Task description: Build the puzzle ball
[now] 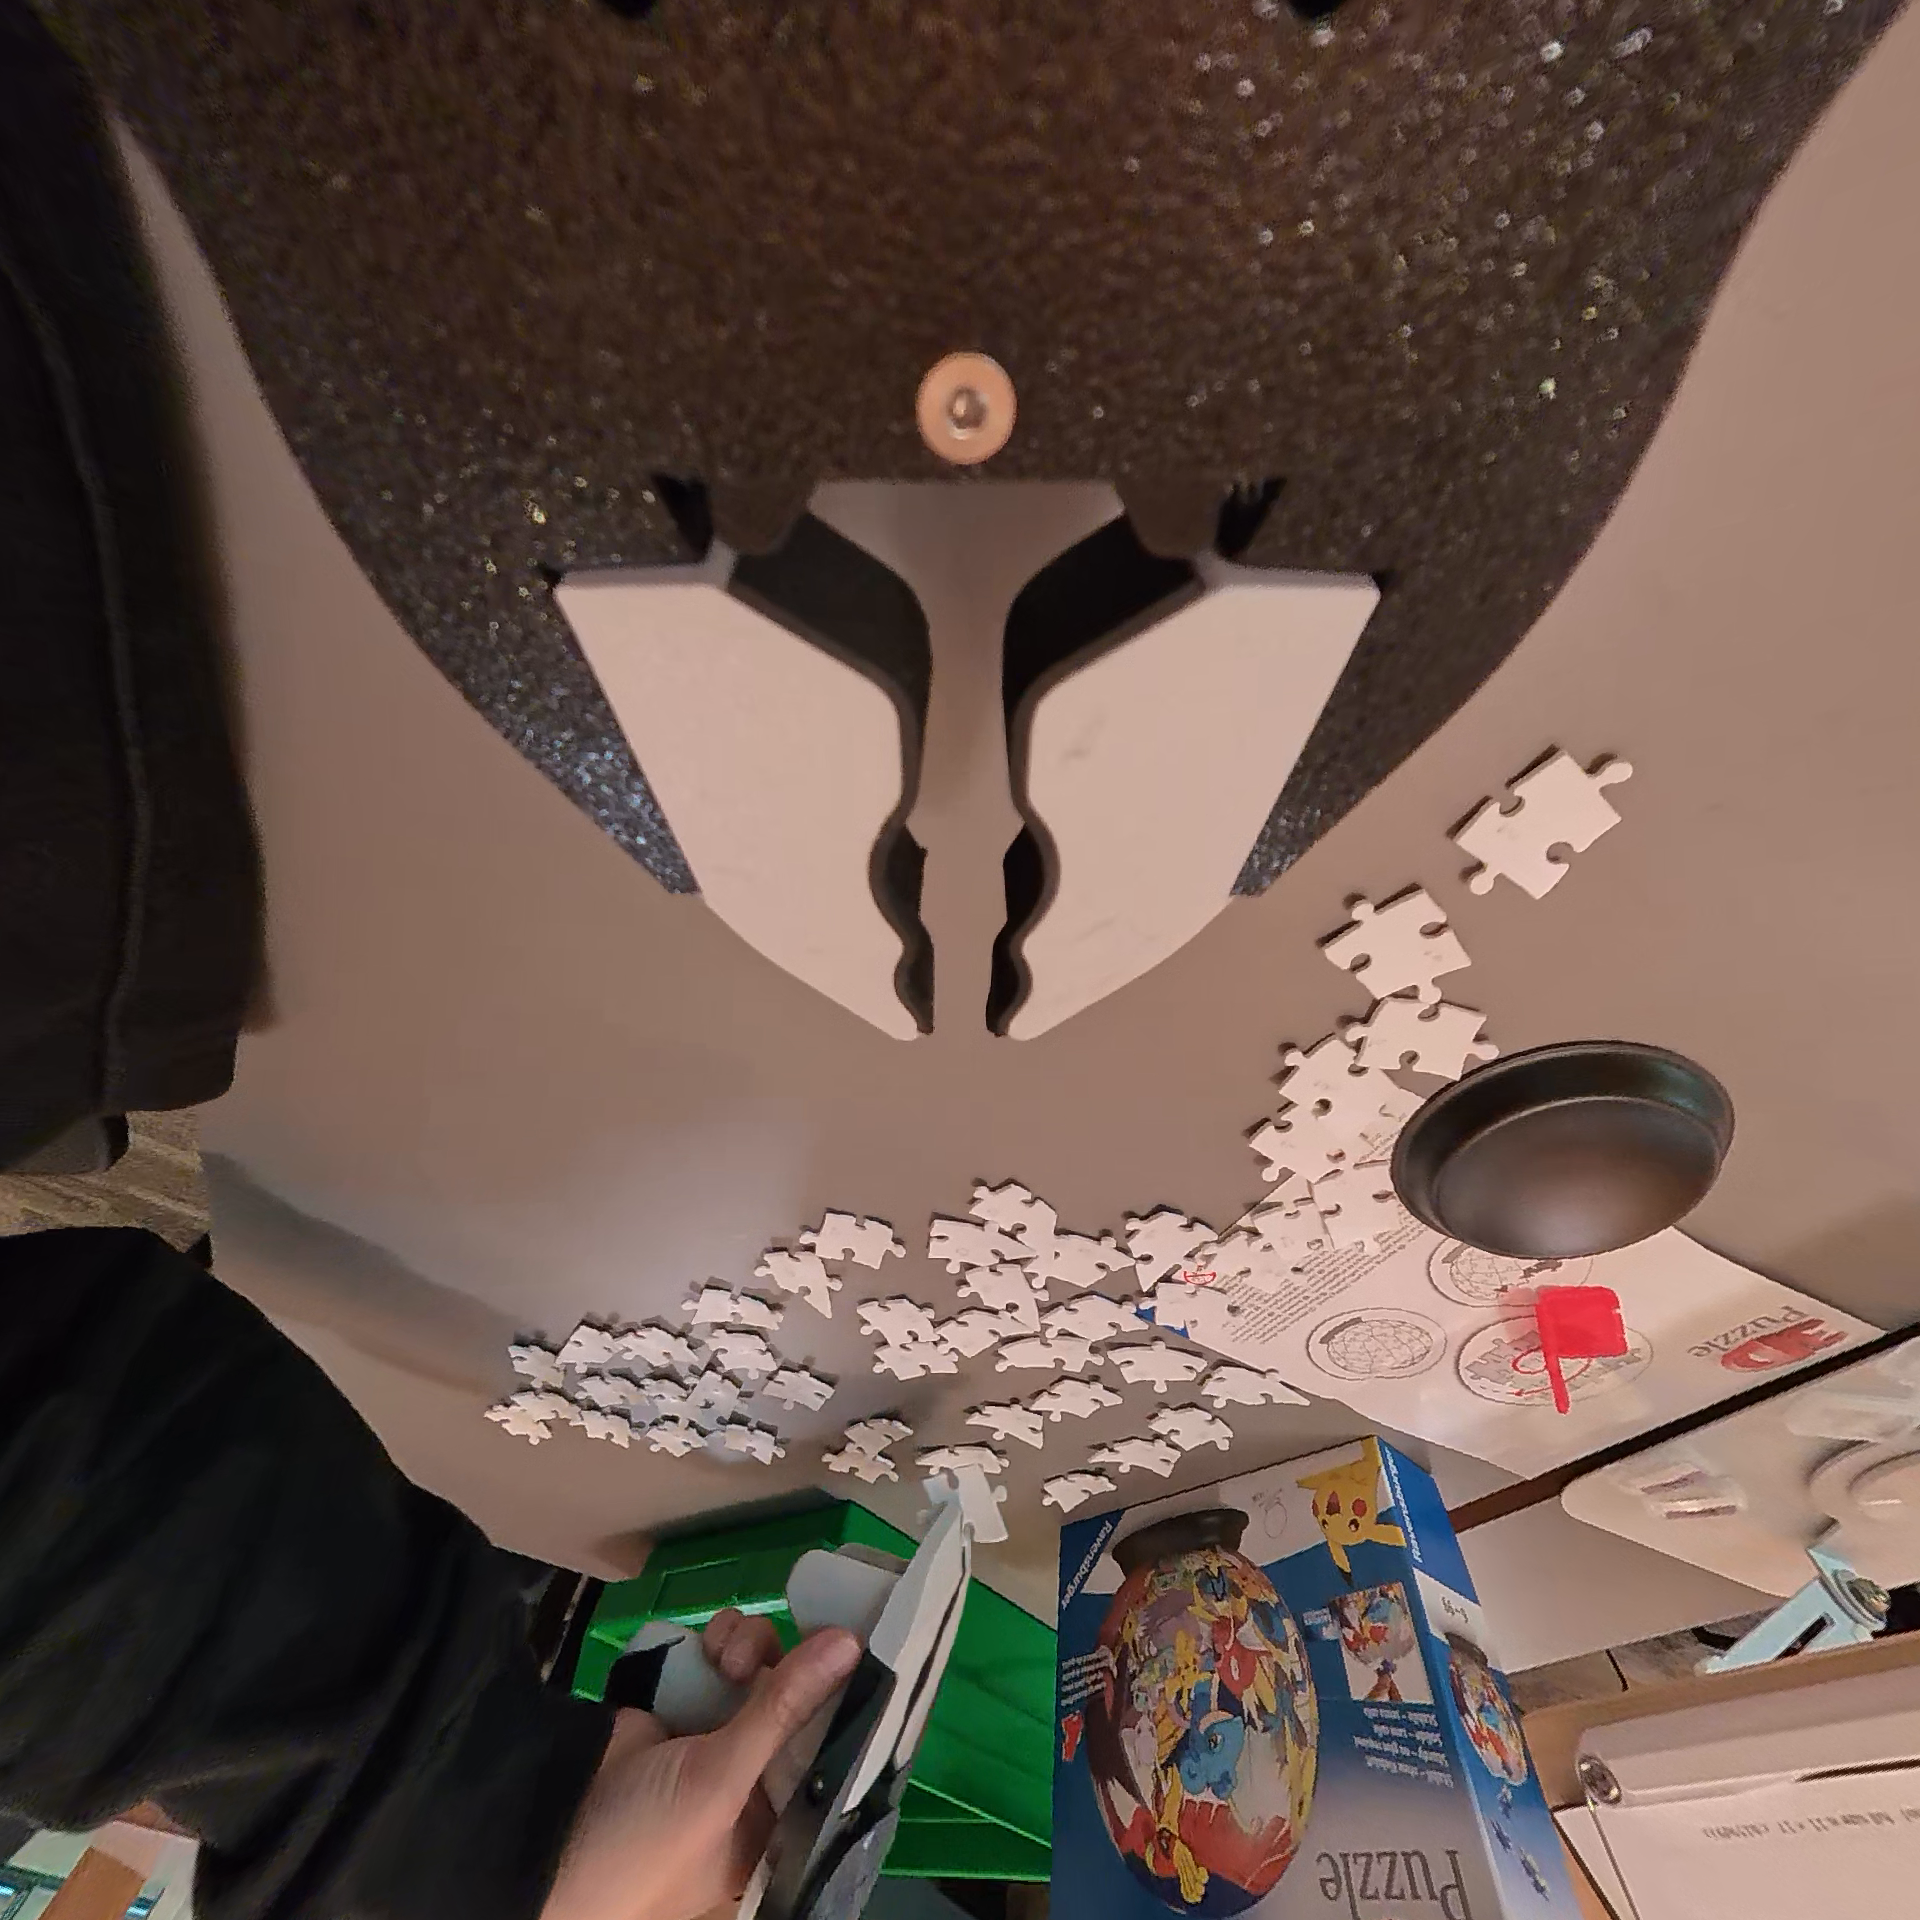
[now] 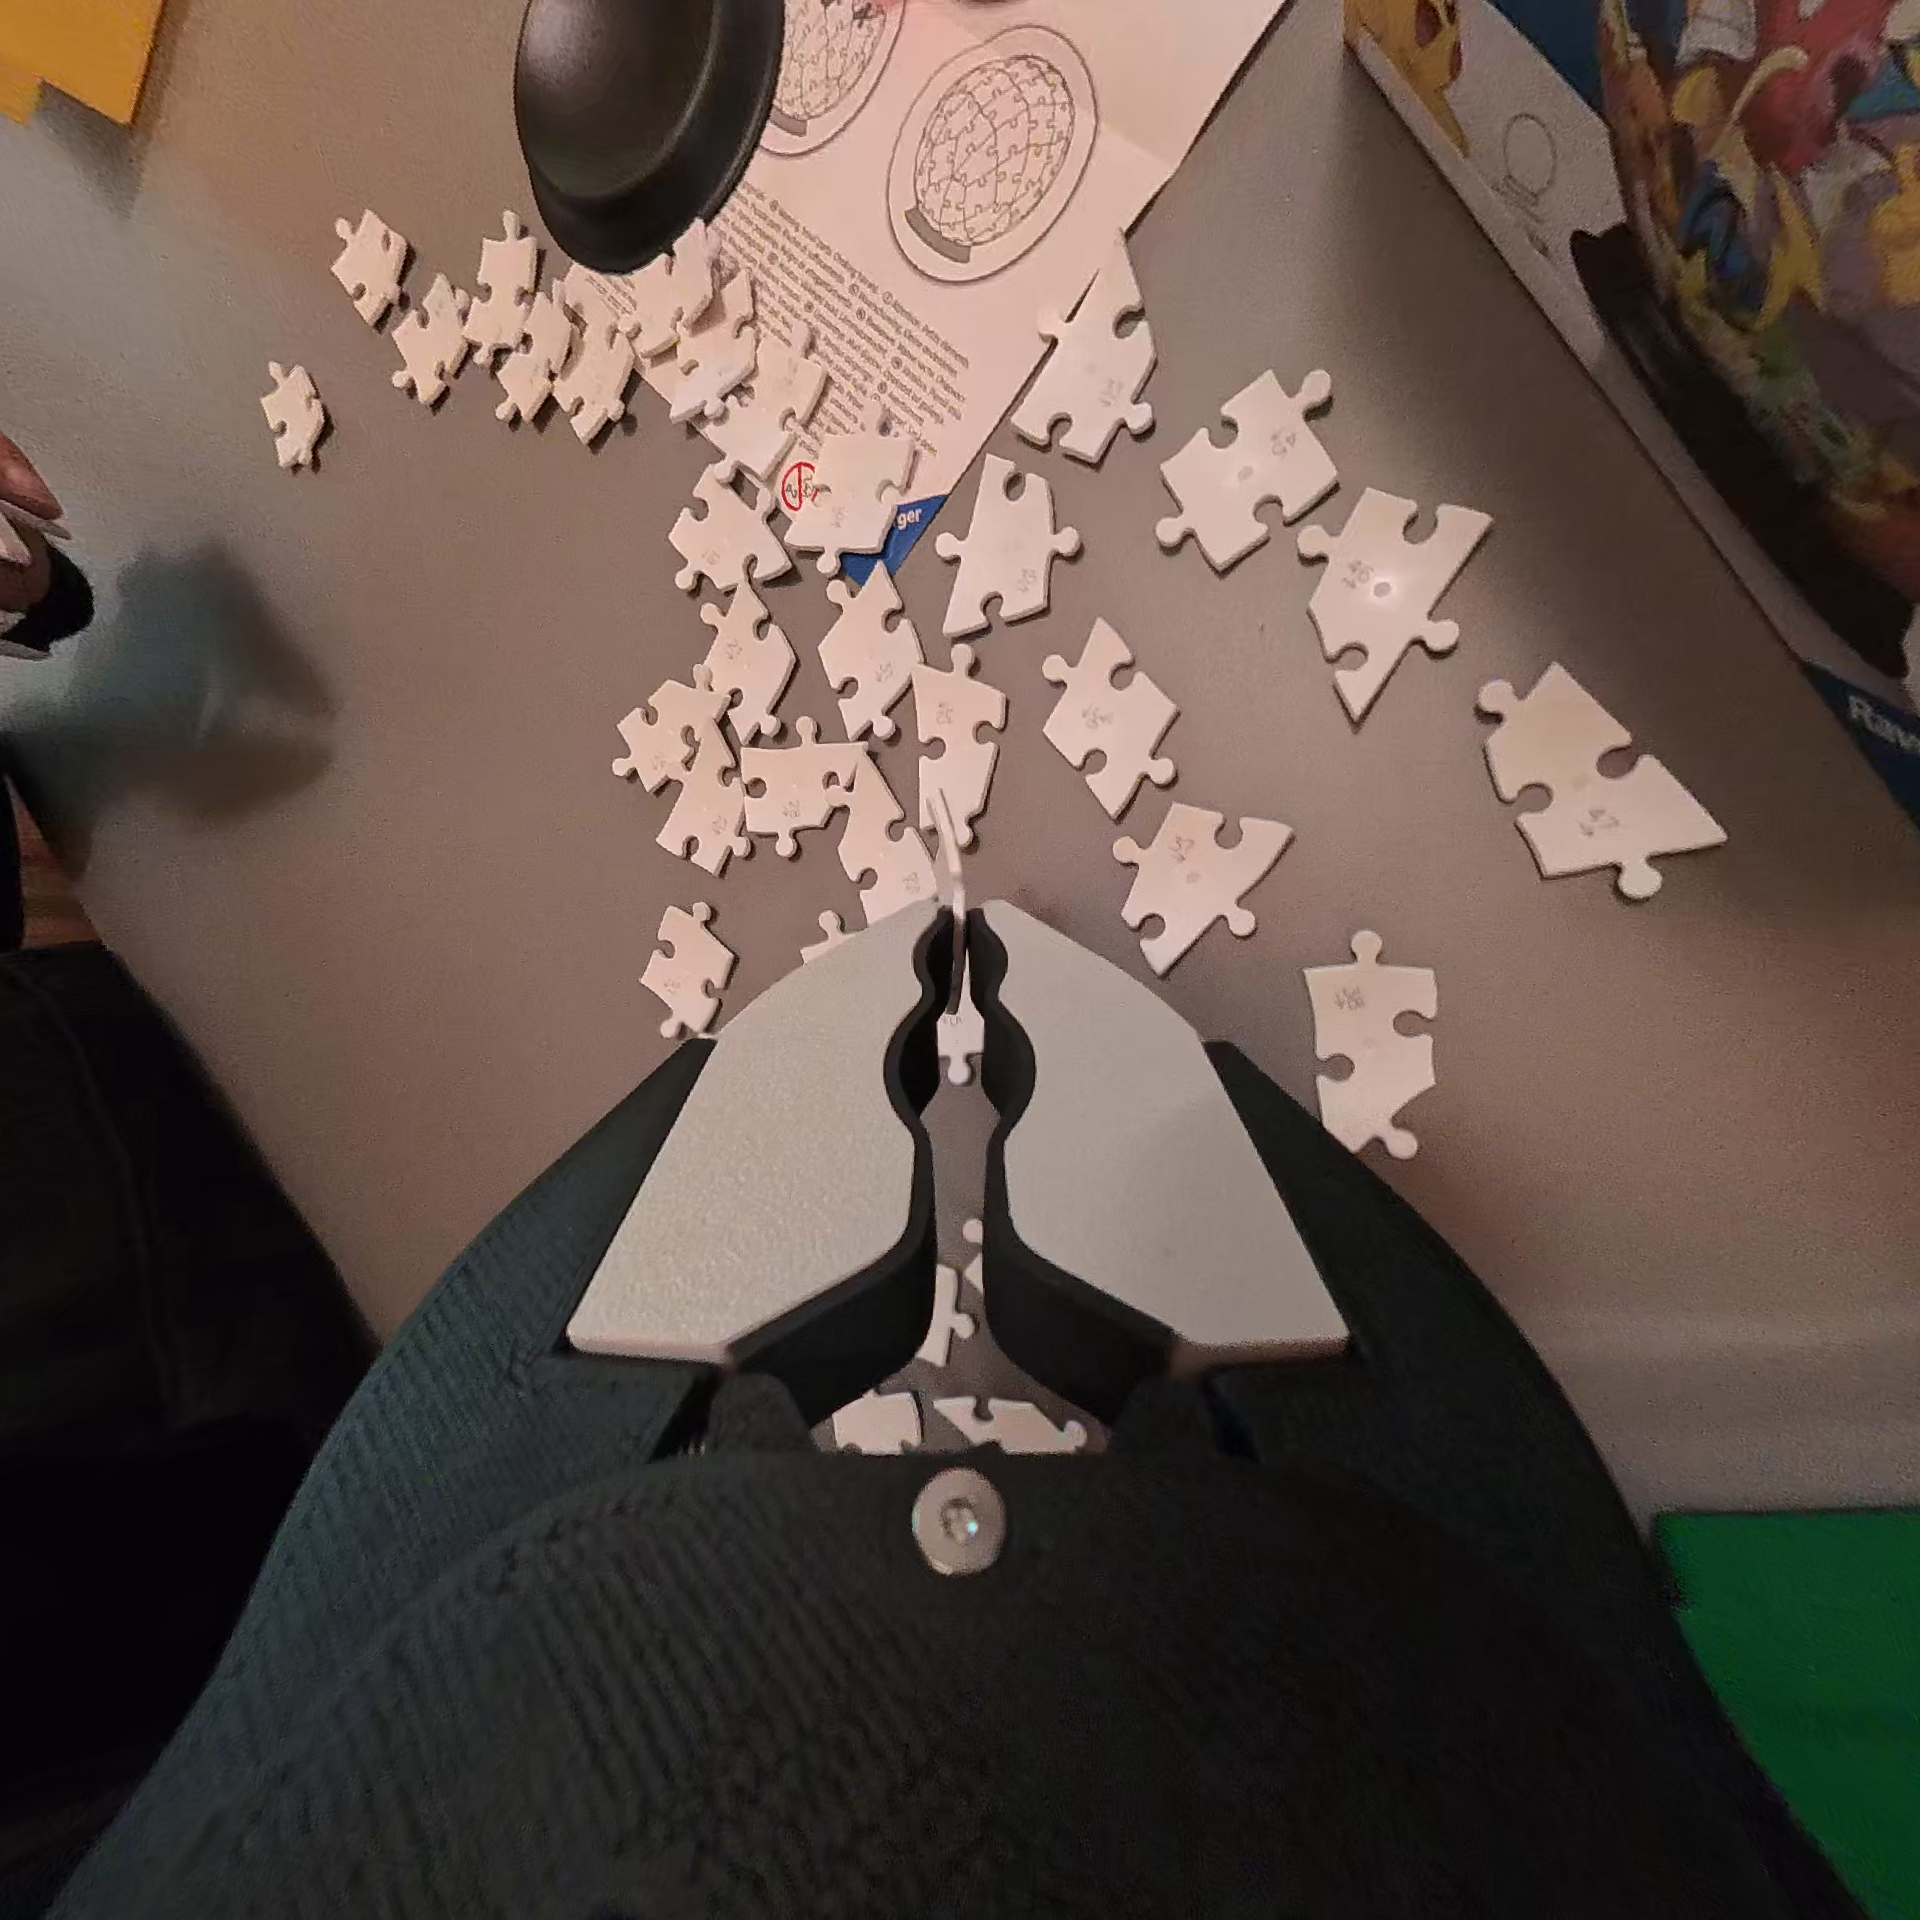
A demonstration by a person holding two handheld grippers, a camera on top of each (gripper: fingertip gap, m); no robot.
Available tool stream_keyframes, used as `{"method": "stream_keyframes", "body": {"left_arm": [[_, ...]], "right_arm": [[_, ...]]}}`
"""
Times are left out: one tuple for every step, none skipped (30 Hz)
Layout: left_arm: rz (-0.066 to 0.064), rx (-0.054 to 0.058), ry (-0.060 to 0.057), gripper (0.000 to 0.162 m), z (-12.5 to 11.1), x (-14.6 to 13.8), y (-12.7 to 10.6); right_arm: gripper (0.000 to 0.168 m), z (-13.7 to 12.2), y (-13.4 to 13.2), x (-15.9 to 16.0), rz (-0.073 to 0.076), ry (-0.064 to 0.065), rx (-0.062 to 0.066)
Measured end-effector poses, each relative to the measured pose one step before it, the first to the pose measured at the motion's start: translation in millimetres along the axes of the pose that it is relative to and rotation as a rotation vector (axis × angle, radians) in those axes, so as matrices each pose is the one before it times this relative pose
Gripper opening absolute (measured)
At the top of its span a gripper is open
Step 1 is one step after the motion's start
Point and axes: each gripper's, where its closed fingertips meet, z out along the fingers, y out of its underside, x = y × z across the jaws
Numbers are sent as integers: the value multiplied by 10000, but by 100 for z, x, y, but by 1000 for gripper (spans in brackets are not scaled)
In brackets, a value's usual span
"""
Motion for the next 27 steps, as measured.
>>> {"method": "stream_keyframes", "body": {"left_arm": [[1,11,5,9,-21,12,9],[-5,3,2,9,-11,-4,22],[-15,-16,0,9,-5,-15,58],[-16,-23,5,9,4,-8,61],[-5,-11,8,9,-8,4,35],[4,2,4,9,-15,-6,14],[2,4,0,9,-7,-17,7],[-10,-2,1,9,4,-22,18],[-17,-4,8,9,5,-28,5],[-9,3,16,9,4,-2,2],[1,6,12,9,0,-8,1],[2,-1,1,9,-5,-23,11],[-5,-6,-1,9,5,-30,32],[-12,0,6,9,16,-22,20],[-18,7,12,9,24,-12,20],[-20,3,13,9,31,-18,32],[-16,-7,12,9,50,-23,34],[-7,-11,12,9,44,-14,32],[-1,-16,13,9,42,-2,40],[1,-22,10,9,27,-14,40],[5,-17,5,9,15,-8,31],[4,-2,-2,9,5,-22,19],[-10,4,-6,9,-15,-37,7],[-23,-1,-2,9,-6,-46,27],[-23,-8,-1,9,-9,-51,23],[-14,-15,-12,9,-23,-63,26],[-5,-19,-20,9,-30,-64,25]], "right_arm": [[3,154,-181,-9,-20,-7,-30],[3,132,-159,26,-1,-2,-26],[3,110,-191,29,7,1,10],[3,84,-227,49,22,11,64],[3,50,-240,8,21,-8,91],[3,43,-222,-33,-3,-31,87],[3,49,-183,4,-11,-5,78],[3,59,-92,30,-1,14,25],[3,58,-41,52,-16,27,-7],[3,37,-28,47,-39,25,-26],[3,7,9,62,-27,31,-33],[2,-22,-25,61,-16,20,-20],[2,-62,-99,50,-22,21,27],[2,-80,-185,38,-15,11,78],[3,-76,-225,-6,16,-34,95],[2,-47,-258,-16,41,-50,108],[2,-5,-284,-3,35,-42,109],[3,29,-291,25,30,-16,115],[3,78,-262,2,56,-21,92],[3,101,-238,-17,75,-29,89],[3,154,-285,8,91,-17,132],[3,175,-319,42,118,-5,170],[3,214,-316,81,145,9,181],[3,215,-266,86,154,7,168],[3,222,-247,81,125,-4,166],[3,179,-171,57,117,-40,124],[3,83,-51,15,79,-78,38]]}}
